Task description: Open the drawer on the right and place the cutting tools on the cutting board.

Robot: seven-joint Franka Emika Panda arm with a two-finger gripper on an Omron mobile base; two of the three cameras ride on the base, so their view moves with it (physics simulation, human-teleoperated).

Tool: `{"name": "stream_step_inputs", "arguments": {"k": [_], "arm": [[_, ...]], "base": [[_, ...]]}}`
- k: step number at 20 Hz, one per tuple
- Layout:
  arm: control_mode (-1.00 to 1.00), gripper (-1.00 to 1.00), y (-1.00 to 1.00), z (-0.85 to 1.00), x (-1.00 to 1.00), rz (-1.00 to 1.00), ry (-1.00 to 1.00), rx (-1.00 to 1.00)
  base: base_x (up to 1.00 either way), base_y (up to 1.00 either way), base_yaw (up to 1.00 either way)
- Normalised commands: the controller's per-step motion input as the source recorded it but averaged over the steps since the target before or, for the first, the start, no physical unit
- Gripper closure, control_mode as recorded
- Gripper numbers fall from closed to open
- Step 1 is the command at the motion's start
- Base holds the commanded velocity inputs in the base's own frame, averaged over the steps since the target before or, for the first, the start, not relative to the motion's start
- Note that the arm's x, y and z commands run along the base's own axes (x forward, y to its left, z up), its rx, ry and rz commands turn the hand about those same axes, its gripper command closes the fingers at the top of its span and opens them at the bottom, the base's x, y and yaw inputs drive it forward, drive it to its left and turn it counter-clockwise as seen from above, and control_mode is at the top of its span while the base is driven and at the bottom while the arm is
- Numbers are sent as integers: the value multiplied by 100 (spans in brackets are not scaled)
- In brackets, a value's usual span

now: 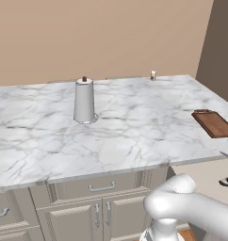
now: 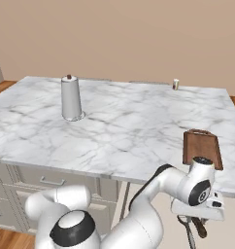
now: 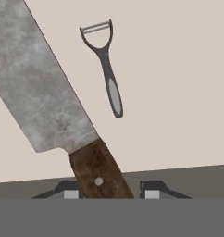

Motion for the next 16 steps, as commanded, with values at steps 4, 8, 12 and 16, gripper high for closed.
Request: {"name": "stream_step_inputs", "arguments": {"k": [4,8,12,16], "arm": [[-100,100,1,57,0,-5,-1,0],[-100,100,10,51,25,-8,-1,0],[-100,100,26,16,98,-10,0,0],[-100,100,35,22,100,-14,0,0]], "base": [[0,0,0],[0,0,0],[0,0,0],[0,0,0]]}}
